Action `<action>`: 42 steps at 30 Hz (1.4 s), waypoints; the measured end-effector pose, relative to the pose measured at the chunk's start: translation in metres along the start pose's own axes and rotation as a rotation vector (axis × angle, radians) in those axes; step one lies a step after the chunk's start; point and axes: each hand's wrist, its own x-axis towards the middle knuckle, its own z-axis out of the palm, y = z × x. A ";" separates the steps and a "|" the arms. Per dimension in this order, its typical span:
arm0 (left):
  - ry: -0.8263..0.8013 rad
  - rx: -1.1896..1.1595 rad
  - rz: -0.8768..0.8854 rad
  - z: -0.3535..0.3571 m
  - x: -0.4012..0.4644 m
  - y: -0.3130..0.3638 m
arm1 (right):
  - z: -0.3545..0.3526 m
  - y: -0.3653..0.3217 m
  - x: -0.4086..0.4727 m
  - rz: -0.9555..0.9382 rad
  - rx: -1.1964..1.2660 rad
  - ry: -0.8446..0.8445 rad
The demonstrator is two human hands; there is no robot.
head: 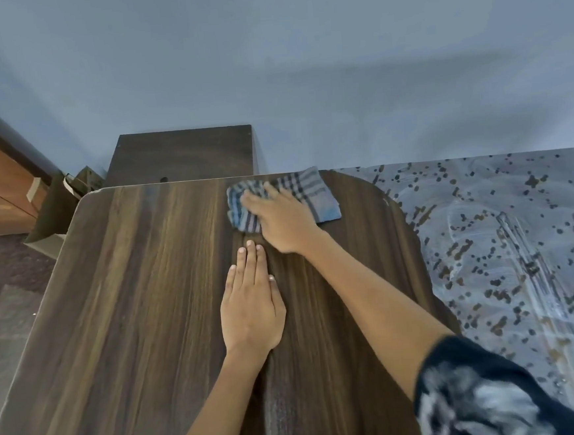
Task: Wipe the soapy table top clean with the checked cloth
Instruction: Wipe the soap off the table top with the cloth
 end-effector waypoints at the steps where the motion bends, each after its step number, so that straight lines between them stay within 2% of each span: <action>1: 0.000 0.000 0.003 0.000 0.000 0.000 | 0.002 0.003 -0.014 -0.065 0.001 -0.016; 4: 0.000 -0.011 0.013 -0.001 0.001 0.001 | 0.003 0.028 -0.053 -0.073 0.041 -0.048; 7: -0.009 -0.020 0.011 0.000 -0.001 0.000 | -0.012 0.066 -0.074 0.115 0.009 0.029; 10: 0.000 -0.011 -0.004 0.001 -0.001 0.001 | -0.027 0.107 -0.051 0.335 -0.042 0.051; 13: 0.002 -0.007 -0.017 0.001 -0.001 0.003 | -0.030 0.108 -0.009 0.415 -0.012 0.007; 17: -0.006 0.002 -0.014 -0.001 -0.001 0.003 | -0.013 0.061 0.000 0.231 0.042 0.027; 22: -0.006 -0.006 0.009 -0.002 -0.001 0.001 | 0.000 0.035 -0.085 0.007 0.112 0.001; 24: -0.006 -0.008 0.008 -0.001 -0.003 0.000 | -0.004 0.048 -0.121 0.027 0.098 0.013; 26: -0.008 -0.002 -0.002 -0.002 -0.006 0.001 | -0.013 0.071 -0.137 0.155 0.041 0.047; 29: -0.022 -0.029 -0.024 -0.003 -0.009 0.005 | -0.024 0.098 -0.112 0.390 0.004 0.033; 31: -0.025 -0.046 -0.048 -0.001 -0.014 0.008 | -0.023 0.095 -0.086 0.442 -0.016 0.011; 35: -0.016 -0.037 -0.047 -0.002 -0.032 0.020 | -0.006 0.051 -0.083 0.283 0.064 0.017; 39: -0.035 -0.028 0.001 -0.003 -0.063 0.024 | 0.011 0.015 -0.167 -0.006 0.176 -0.038; 40: -0.039 -0.026 0.007 -0.003 -0.071 0.024 | 0.013 0.015 -0.192 -0.041 0.207 -0.047; 42: -0.054 -0.024 0.010 -0.004 -0.085 0.024 | 0.008 0.035 -0.223 0.016 0.244 -0.041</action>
